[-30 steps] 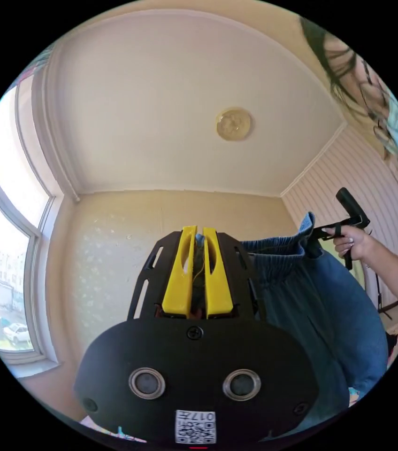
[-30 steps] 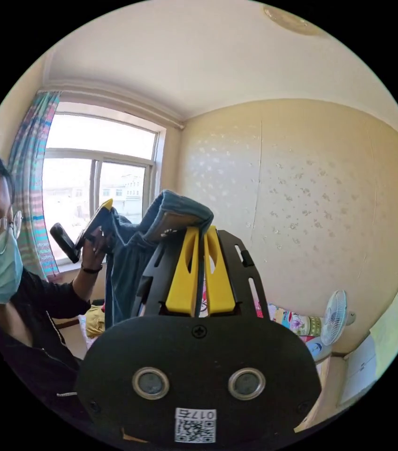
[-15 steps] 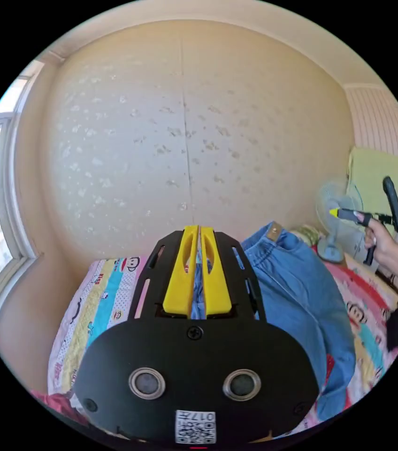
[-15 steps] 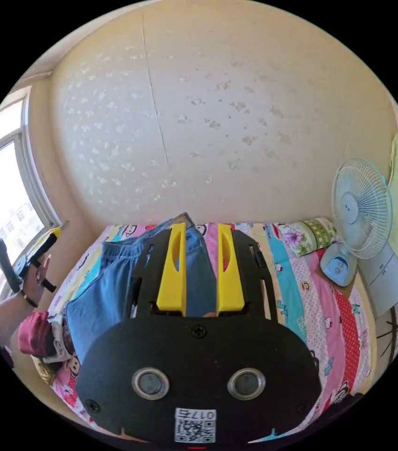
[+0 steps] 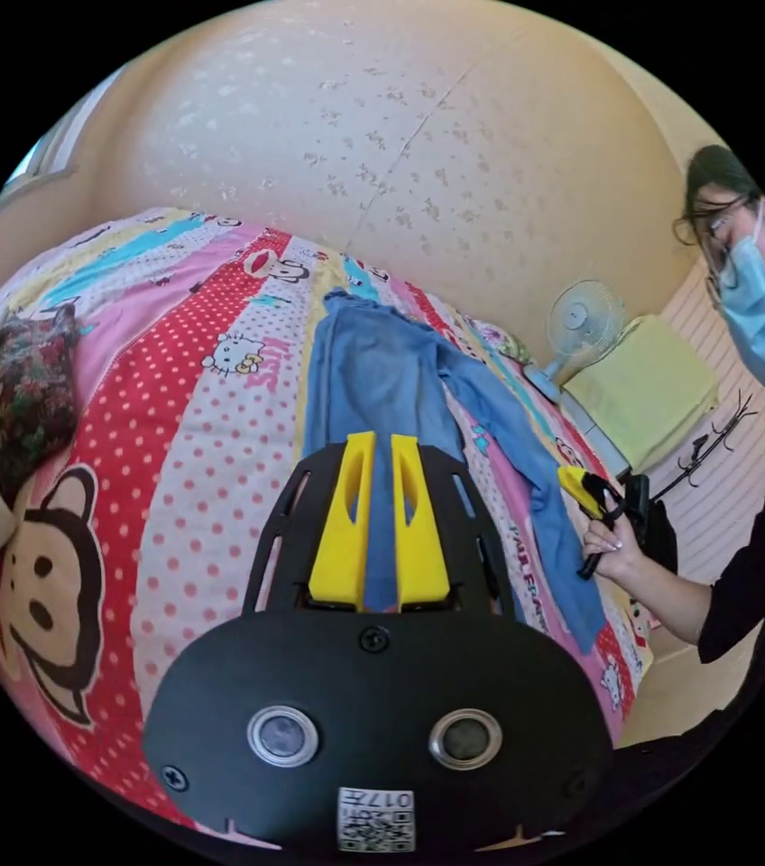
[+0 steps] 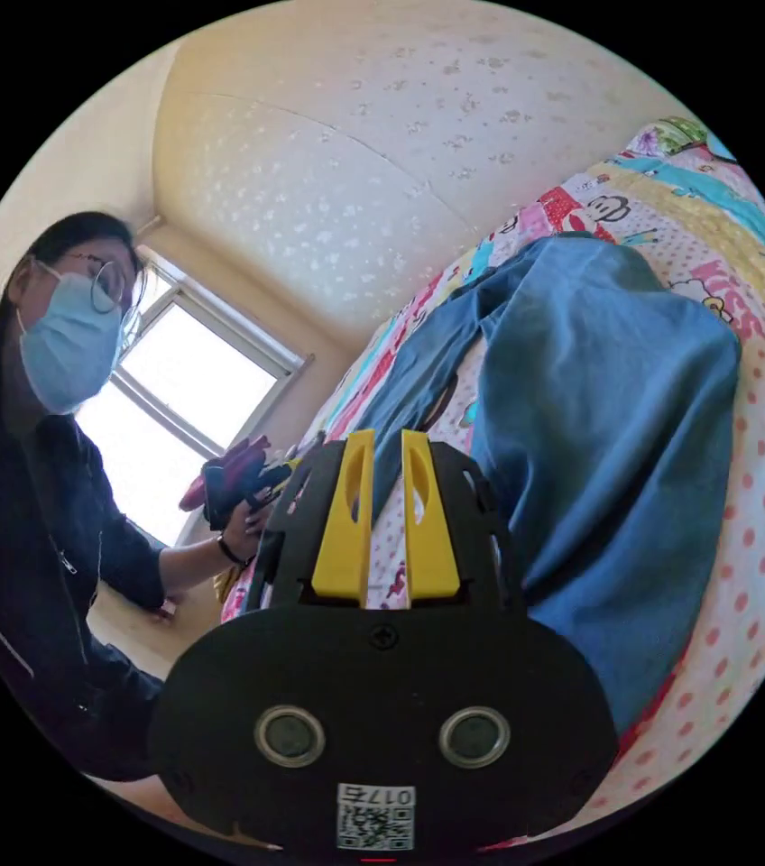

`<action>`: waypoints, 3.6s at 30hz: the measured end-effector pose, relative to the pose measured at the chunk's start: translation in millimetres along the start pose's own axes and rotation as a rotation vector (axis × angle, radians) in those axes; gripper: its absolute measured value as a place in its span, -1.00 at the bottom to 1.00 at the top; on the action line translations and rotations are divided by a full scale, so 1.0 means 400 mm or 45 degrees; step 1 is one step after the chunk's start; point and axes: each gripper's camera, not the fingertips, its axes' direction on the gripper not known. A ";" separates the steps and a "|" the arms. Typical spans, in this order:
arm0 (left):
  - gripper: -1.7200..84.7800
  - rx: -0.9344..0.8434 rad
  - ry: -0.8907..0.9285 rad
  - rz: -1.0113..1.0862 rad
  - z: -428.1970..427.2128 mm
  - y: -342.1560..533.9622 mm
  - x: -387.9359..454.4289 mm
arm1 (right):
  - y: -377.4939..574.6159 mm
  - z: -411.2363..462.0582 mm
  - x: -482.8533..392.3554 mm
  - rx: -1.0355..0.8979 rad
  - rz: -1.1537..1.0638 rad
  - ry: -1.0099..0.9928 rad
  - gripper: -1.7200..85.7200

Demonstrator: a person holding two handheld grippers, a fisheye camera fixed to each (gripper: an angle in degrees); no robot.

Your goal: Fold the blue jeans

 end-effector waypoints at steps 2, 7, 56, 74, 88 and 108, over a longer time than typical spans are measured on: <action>-0.83 -0.068 -0.112 -0.061 -0.032 0.073 0.061 | 0.029 0.042 -0.025 -0.157 0.024 0.005 -0.78; -0.81 -0.312 -0.271 -0.229 -0.094 0.191 0.084 | 0.133 0.123 -0.012 -0.452 0.313 -0.218 -0.76; -0.79 -0.739 0.548 -0.627 -0.124 0.481 0.027 | 0.211 -0.048 0.124 -0.394 0.792 0.221 -0.90; -0.95 -0.954 0.668 -0.485 -0.220 0.431 0.377 | 0.151 -0.061 0.012 -0.412 0.807 0.105 -0.91; -0.89 -0.480 0.314 -0.662 -0.455 0.671 0.326 | 0.332 0.030 -0.018 -0.636 0.504 0.177 -0.90; -0.91 -0.681 0.570 0.612 -0.057 0.197 1.311 | 0.261 -0.434 0.148 -0.124 0.547 0.453 -0.79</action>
